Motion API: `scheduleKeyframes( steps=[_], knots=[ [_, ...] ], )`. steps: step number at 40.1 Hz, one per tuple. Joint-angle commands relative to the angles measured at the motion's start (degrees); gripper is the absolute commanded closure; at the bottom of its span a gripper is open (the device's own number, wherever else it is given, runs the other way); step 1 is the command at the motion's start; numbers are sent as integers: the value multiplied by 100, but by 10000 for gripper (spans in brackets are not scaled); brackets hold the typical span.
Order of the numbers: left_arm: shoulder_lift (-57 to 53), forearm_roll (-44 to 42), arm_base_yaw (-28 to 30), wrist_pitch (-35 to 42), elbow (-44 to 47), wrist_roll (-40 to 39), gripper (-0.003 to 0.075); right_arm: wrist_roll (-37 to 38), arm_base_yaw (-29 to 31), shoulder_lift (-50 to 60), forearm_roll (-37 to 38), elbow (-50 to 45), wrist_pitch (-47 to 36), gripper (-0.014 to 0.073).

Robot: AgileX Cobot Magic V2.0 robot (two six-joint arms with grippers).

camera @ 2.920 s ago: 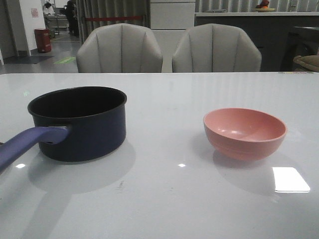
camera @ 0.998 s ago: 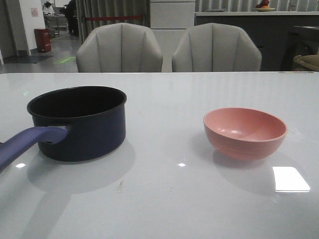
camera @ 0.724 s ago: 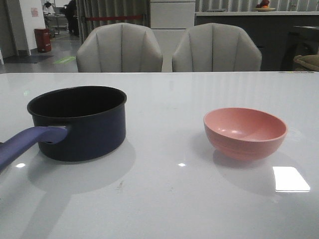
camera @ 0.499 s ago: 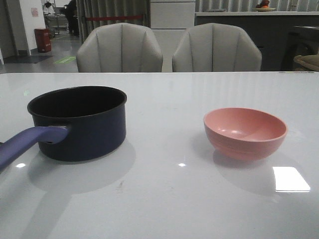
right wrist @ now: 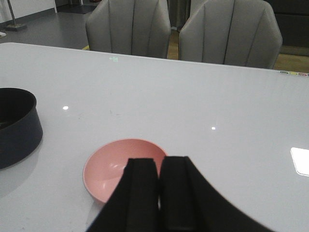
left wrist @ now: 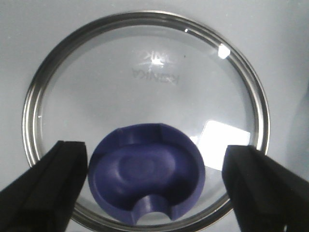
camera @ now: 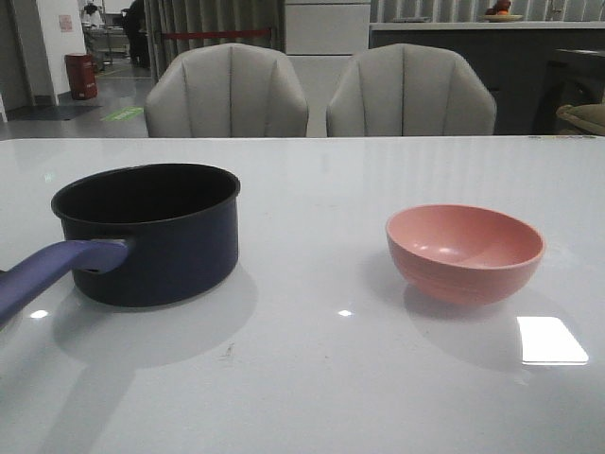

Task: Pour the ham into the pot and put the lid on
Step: 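Lower the left gripper to the lid knob and grasp it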

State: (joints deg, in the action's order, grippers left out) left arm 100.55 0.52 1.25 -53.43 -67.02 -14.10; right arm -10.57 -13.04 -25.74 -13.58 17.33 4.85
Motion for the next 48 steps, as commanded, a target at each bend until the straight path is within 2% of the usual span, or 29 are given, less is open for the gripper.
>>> scheduleKeyframes(
  steps=[1,32,35,41,48],
  knots=[
    [-227,-9,7,100,-168,-8,135,-56,-6,-28,9,171,-485,433],
    [108,-9,7,-49,-168,-8,150,-56,-6,-28,9,171,-485,433],
    [117,-9,7,-49,-168,-8,205,-56,-6,-28,9,171,-485,433],
    [117,-9,7,-36,-168,-8,400,-56,-6,-28,9,171,-485,433],
    [97,-52,7,-59,-255,2,563,-56,-6,-28,9,171,-485,433]
  ],
)
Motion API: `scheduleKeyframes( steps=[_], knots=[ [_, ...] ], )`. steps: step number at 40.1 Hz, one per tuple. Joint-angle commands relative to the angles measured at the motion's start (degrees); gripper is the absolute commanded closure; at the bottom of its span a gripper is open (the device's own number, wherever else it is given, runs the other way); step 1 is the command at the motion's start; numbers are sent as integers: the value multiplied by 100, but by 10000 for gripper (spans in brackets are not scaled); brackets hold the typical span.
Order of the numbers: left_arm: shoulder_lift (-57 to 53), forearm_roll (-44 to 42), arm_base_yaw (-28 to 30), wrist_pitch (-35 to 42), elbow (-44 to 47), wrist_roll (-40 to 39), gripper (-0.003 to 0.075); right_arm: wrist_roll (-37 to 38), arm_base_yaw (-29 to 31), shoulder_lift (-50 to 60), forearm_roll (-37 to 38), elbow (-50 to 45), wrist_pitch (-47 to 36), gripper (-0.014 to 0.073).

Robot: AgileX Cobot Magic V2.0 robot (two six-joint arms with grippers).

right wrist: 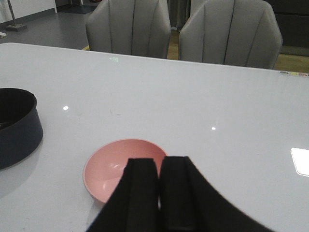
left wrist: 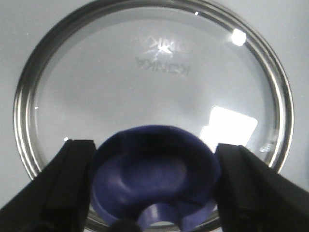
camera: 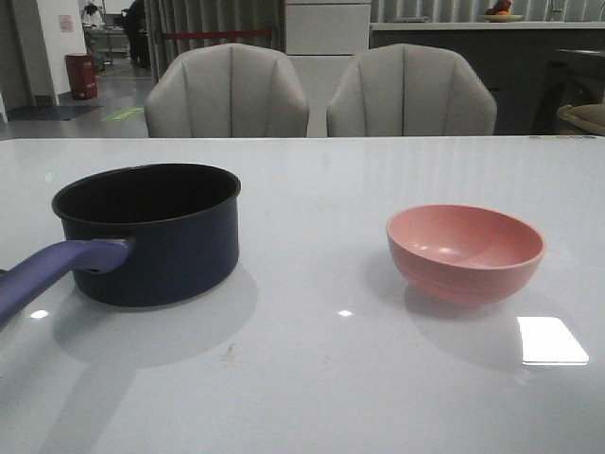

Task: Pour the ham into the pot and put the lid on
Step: 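Lower the left gripper to the lid knob and grasp it, then lift the glass lid and carry it over the saucepan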

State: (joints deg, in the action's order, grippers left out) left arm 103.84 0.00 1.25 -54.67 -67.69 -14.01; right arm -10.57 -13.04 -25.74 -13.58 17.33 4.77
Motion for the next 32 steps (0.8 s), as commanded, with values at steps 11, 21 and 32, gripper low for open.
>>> scheduleKeyframes(
  steps=[11,21,32],
  knots=[
    [-602,0,7,-200,-1135,157,607,-56,-6,-28,9,171,-477,433],
    [-705,251,-29,-702,-2021,619,607,-56,-6,-28,9,171,-477,433],
    [-714,388,-829,-835,-2667,941,607,-56,-6,-28,9,171,-477,433]
  ],
)
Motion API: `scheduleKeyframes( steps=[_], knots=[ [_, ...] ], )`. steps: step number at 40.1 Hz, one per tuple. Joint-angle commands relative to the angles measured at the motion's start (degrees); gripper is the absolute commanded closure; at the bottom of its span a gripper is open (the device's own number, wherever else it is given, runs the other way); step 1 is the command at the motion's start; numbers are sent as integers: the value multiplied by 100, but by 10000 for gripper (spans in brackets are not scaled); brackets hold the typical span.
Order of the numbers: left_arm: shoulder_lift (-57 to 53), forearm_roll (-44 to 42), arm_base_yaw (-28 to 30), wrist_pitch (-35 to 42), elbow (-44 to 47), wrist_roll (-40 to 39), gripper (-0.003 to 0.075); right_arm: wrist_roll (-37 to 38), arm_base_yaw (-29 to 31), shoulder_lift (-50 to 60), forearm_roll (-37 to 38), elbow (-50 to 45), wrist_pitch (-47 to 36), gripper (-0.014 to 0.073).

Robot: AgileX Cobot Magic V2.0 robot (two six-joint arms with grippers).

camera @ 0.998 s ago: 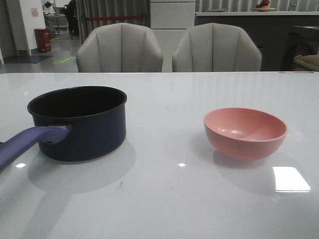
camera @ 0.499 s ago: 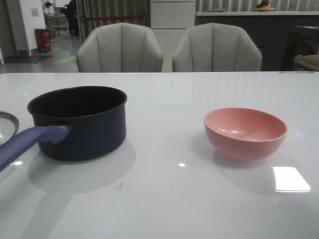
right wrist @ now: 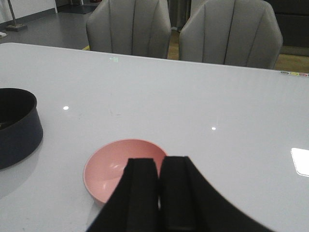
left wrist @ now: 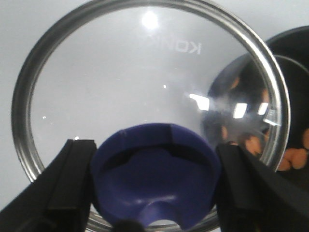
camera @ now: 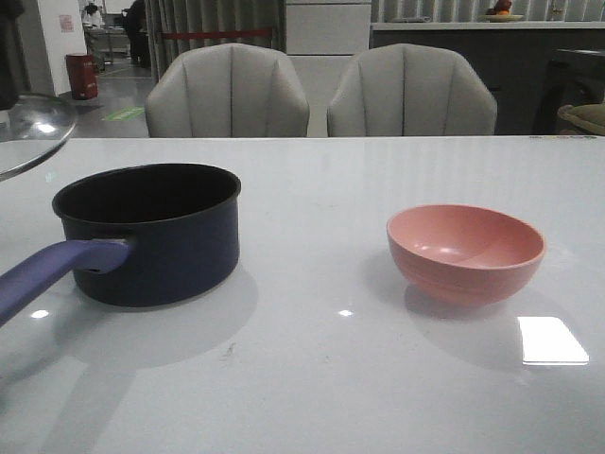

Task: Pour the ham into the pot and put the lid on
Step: 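Lift the glass lid and carry it over the saucepan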

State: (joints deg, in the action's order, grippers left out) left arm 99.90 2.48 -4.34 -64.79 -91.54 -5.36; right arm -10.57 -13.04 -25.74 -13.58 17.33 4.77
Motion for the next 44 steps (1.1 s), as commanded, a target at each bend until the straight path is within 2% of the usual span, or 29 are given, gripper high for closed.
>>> scheduleKeyframes(
  steps=[1,8,14,25,33,38,44],
  knots=[
    [-308,141,-385,196,-298,76,607,-56,-6,-28,9,171,-477,433],
    [-144,141,-1049,344,-341,185,607,-56,-6,-28,9,171,-477,433],
    [61,141,-1362,482,-482,185,606,-56,-6,-28,9,171,-477,433],
    [634,141,-1583,-223,-1133,185,594,-56,-6,-28,9,171,-477,433],
    [869,141,-1608,-260,-1162,185,584,-56,-6,-28,9,171,-477,433],
    [872,141,-1608,-84,-1162,185,460,-56,-6,-28,9,171,-477,433],
    [872,176,-1608,143,-1162,185,245,-56,-6,-28,9,171,-477,433]
  ],
)
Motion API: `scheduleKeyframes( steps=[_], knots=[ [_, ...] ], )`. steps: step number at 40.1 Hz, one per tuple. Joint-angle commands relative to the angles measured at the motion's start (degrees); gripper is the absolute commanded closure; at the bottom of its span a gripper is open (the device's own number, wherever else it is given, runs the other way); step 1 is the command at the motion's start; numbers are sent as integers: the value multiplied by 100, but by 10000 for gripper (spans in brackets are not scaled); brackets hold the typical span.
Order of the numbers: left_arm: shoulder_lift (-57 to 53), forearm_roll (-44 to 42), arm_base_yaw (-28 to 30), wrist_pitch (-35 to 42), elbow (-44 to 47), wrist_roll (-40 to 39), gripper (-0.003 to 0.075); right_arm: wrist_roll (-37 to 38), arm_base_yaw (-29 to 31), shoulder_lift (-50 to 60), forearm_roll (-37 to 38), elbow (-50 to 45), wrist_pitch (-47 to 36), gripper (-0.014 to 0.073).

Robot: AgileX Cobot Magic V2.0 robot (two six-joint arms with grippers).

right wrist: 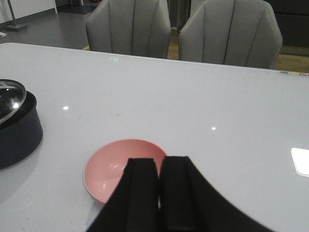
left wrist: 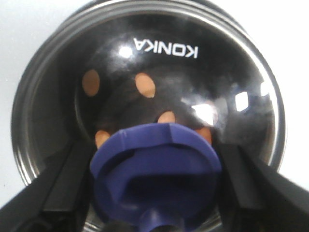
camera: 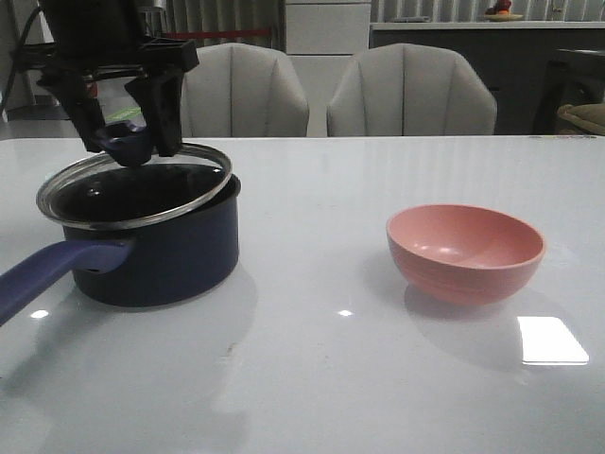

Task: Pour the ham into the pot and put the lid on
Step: 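Lift the glass lid and carry it over the saucepan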

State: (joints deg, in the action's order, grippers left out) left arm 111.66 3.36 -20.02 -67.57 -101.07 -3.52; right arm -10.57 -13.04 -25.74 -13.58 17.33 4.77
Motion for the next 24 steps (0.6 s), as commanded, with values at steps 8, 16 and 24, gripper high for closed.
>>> scheduleKeyframes(
  steps=[8,16,24],
  knots=[
    [-305,114,-40,566,-210,1,197,-56,-6,-28,9,171,-477,433],
    [-254,114,-40,602,-210,1,197,-56,-6,-28,9,171,-477,433],
    [-204,114,-40,602,-210,1,197,-56,-6,-28,9,171,-477,433]
  ],
)
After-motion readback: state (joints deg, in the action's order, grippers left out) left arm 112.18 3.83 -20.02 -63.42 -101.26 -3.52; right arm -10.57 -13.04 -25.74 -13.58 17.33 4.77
